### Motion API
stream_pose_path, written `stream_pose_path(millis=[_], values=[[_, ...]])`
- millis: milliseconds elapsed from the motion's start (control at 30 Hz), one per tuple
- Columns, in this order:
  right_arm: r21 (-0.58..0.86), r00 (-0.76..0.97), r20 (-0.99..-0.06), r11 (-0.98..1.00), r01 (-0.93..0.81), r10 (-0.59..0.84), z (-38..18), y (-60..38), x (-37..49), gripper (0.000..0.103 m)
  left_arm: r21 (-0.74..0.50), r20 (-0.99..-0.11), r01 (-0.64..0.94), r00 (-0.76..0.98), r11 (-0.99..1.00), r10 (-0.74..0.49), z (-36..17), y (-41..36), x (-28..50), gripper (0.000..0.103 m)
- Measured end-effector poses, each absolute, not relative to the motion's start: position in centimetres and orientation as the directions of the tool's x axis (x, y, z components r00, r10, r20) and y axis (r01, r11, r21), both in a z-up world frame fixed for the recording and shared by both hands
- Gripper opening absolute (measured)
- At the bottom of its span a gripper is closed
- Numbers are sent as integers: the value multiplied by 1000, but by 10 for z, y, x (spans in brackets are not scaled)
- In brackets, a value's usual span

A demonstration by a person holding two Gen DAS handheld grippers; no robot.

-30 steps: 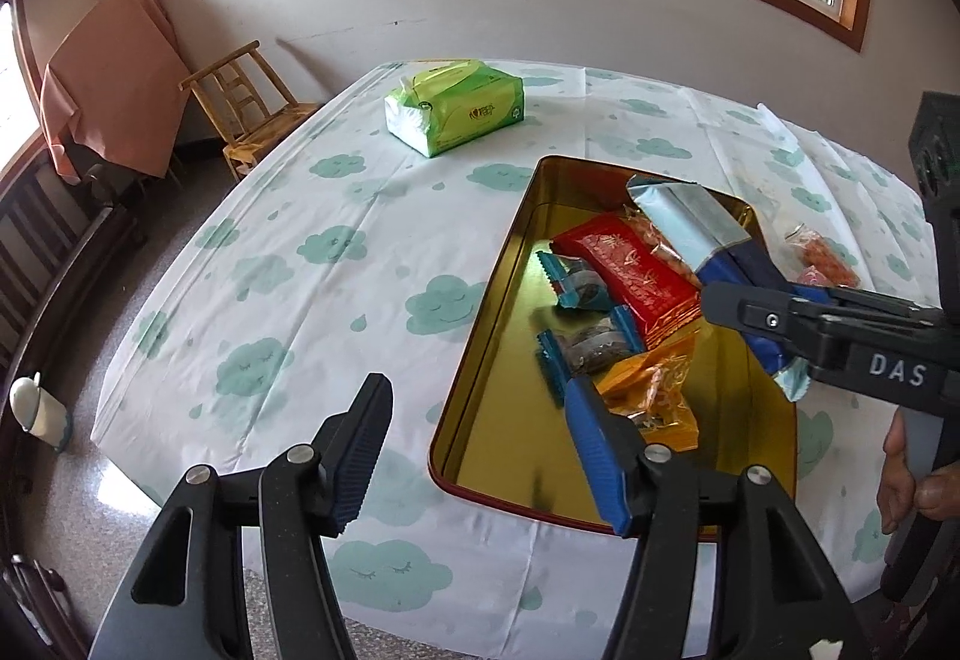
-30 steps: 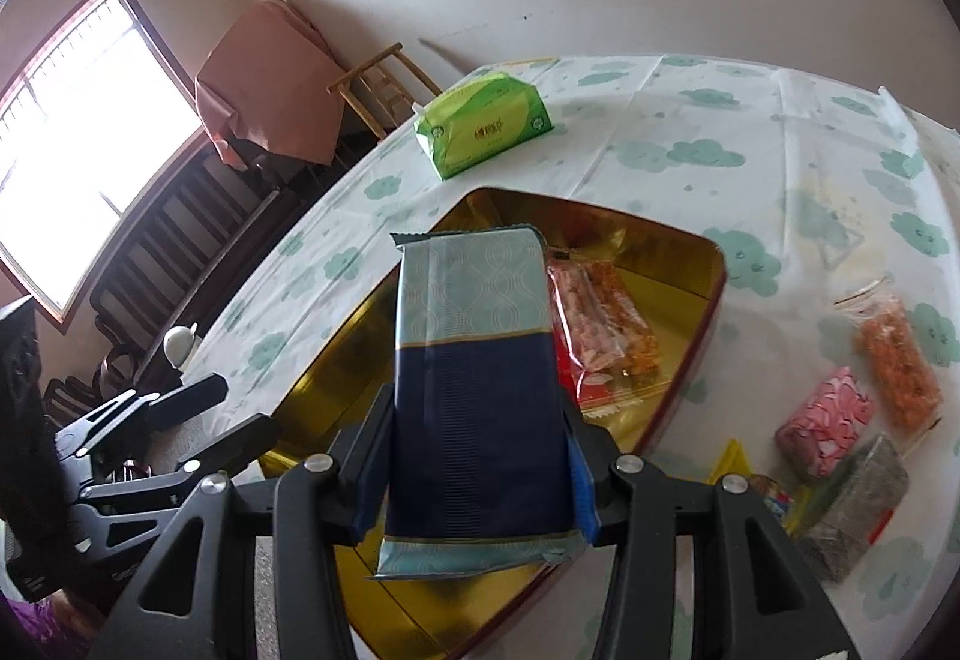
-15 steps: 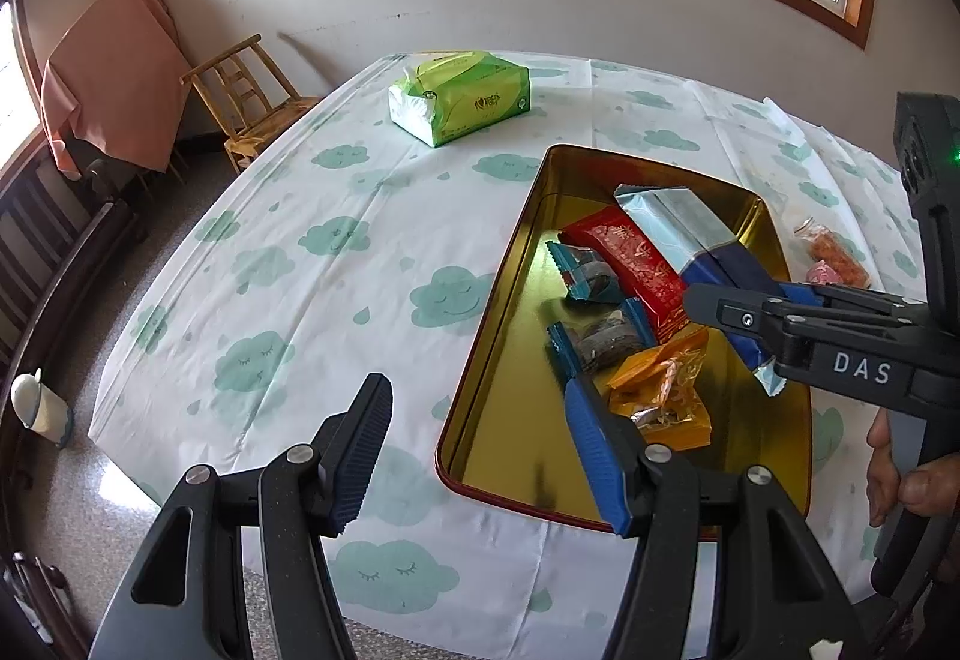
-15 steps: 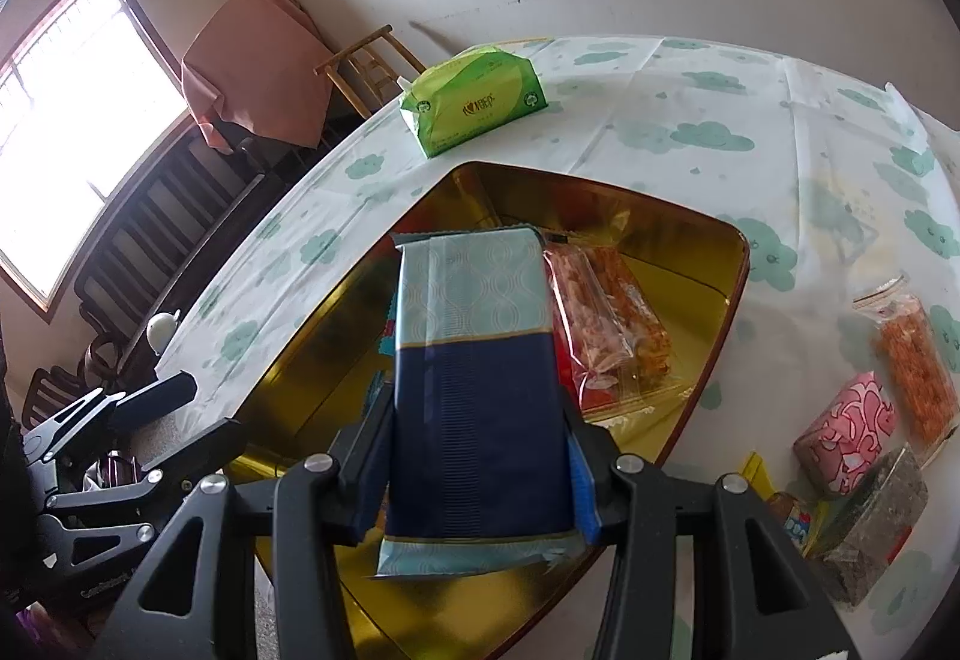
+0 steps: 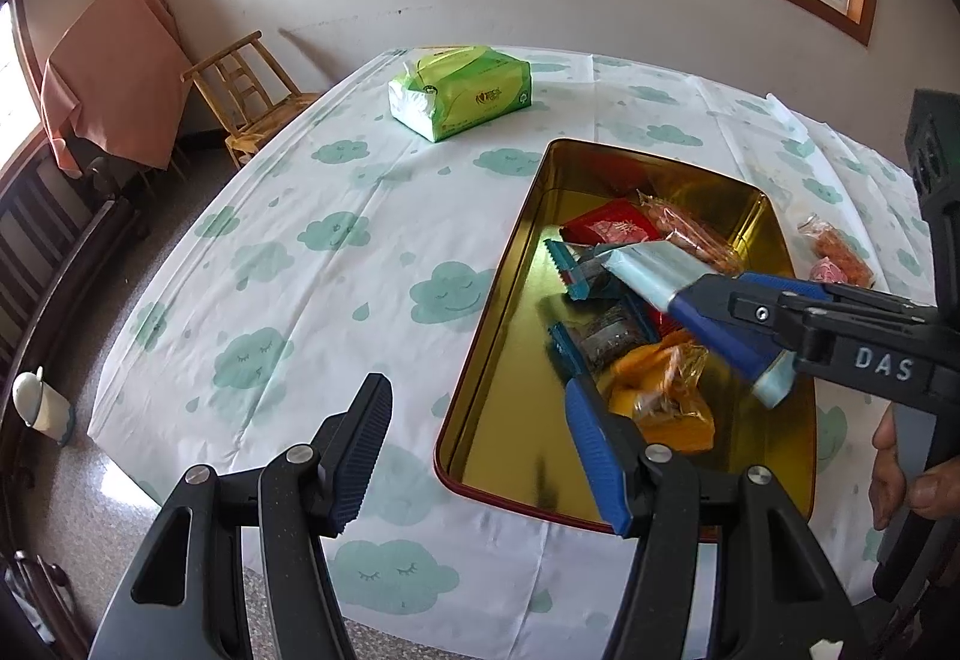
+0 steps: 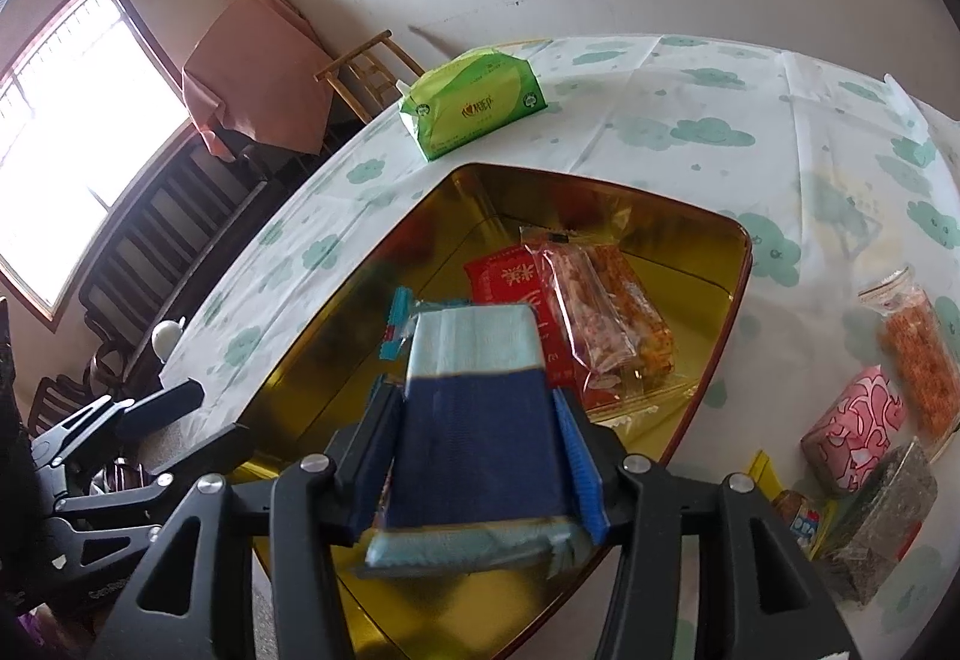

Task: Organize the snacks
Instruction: 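Carry the blue box over the tin and open the right gripper, then reach the left gripper to the yellow candy packet and close on it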

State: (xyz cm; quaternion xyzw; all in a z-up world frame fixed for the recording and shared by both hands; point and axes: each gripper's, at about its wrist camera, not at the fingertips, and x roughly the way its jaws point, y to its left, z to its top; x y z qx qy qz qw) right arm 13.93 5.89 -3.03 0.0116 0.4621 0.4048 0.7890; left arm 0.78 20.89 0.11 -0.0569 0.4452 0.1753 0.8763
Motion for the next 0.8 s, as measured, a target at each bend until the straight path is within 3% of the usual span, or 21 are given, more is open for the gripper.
stream_pose_path(millis=[367,500,633,800], values=[[449,366,-574,656,-607,732,2,-25,123,53,95,-795,-336,541,937,275,5,195,12,57],[345,508,-605,776,-528,613,0,-92,121,53,100,-791,-307,552,946,263,11,184,15,57],[168,632,-668,906,-388,394,-14,-167,121,53,102,-789,-235,573,967,223,21,162,20,57],[56,673,-710,969,-242,209,-35,-233,124,53,44,-808,-62,585,997,72,38,122,34,57]])
